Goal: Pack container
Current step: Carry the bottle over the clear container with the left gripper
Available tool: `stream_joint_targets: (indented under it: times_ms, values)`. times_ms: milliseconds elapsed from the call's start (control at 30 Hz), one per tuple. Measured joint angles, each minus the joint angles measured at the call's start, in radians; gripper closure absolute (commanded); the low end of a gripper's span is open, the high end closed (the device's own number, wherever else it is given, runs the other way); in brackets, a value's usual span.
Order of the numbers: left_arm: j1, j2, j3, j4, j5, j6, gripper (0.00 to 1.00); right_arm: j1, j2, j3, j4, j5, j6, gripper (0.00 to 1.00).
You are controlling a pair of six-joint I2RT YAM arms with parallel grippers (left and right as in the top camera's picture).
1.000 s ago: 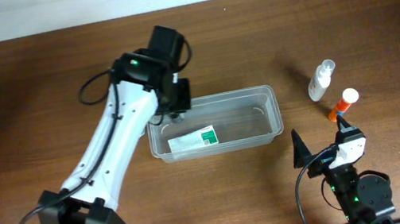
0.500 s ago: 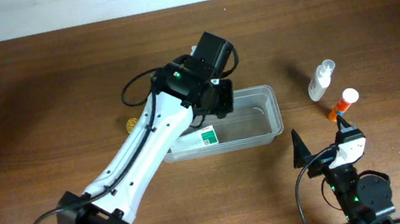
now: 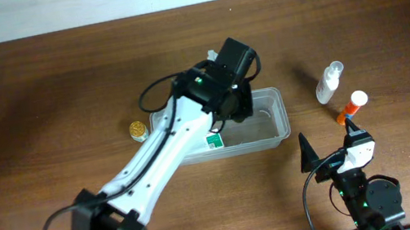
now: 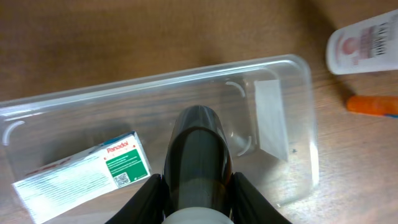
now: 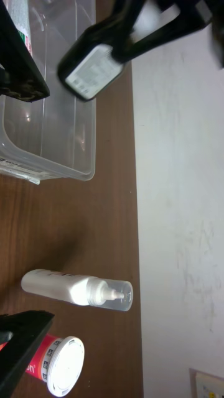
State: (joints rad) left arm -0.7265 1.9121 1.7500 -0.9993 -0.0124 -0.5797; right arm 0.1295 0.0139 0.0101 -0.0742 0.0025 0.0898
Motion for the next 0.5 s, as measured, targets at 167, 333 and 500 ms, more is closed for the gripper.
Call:
stream_joint_targets:
  times_ms: [167,333,500]
  values:
    - [-0.001,0.060,0.000,0.015,0.000,-0.016,0.86,0.000,0.000,0.000,0.000,0.000,0.000,0.02]
    - [-0.003,0.076,0.000,0.017,-0.008,-0.024,0.87,0.000,0.000,0.000,0.000,0.000,0.000,0.02]
    - [-0.006,0.076,0.000,0.016,-0.020,-0.031,0.87,0.000,0.000,0.000,0.000,0.000,0.000,0.02]
